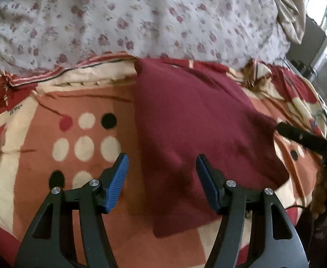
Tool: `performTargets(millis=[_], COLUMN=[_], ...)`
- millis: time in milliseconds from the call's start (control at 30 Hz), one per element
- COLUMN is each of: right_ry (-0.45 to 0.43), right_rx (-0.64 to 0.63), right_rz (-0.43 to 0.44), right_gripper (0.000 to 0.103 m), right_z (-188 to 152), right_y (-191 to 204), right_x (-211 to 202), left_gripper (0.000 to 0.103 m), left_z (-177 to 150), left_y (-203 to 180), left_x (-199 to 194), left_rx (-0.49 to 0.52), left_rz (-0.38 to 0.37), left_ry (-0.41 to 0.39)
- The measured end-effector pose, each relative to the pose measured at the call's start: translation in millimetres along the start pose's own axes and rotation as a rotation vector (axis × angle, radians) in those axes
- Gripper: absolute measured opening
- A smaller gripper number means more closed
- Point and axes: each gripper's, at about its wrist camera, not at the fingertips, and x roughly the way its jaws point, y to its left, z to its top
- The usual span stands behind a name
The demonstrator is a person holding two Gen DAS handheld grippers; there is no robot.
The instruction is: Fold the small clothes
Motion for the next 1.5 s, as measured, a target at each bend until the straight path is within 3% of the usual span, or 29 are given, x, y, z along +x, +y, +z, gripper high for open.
performTargets(millis=[167,300,467,733,900,1000,1033,1067,1167,1333,1500], right_ry=[0.01,0.064,0.054,0.052,0.014,0.041,0.069,0.081,0.088,0.144,0.14], right_rx=[0.055,-0.007,0.048,0.117,0.102,0.118,0.128,0.137,0.183,0.214,0.159], right_rz=[-0.016,-0.099,-0.046,0.065,0.042,0.008,0.03,0.051,0.106,0.245,0.328], right_gripper=[0.051,0.046,0.047,0.064,0.064,0.066,0.066,0.066,0.076,0.078,0.078], right_z=[23,11,5,9,15,18,18,17,15,16,25], right_y=[7,8,-5,-16,-11,-14,-16,-19,-30,-41,-37], right_x=[26,54,51,42,36,46,54,58,63,85,106], left_gripper=[0.063,0.063,0.063,0.063,0.063,0.063,0.064,0.072,0.078,0.078,0.086], left_z=[5,3,3,6,10,15,18,21,28,34,34], left_y=[-1,-4,-5,-7,-9,-6,-2,2,18,28,30], left_x=[10,12,14,16,18,19,20,22,31,55,80], left_rx=[-0.006,0.024,0.033,0.033,0.034,0.008,-0.012,-0.043,-0.142,-0.171,-0.226], left_rz=[0.029,0.04,0.037,0.034,0.029,-0.029,-0.083,-0.127,-0.227,-0.262,-0.343], left_ry=[0.01,-0.001,0.006,0.009,0.013,0.02,0.025,0.037,0.071,0.137,0.179])
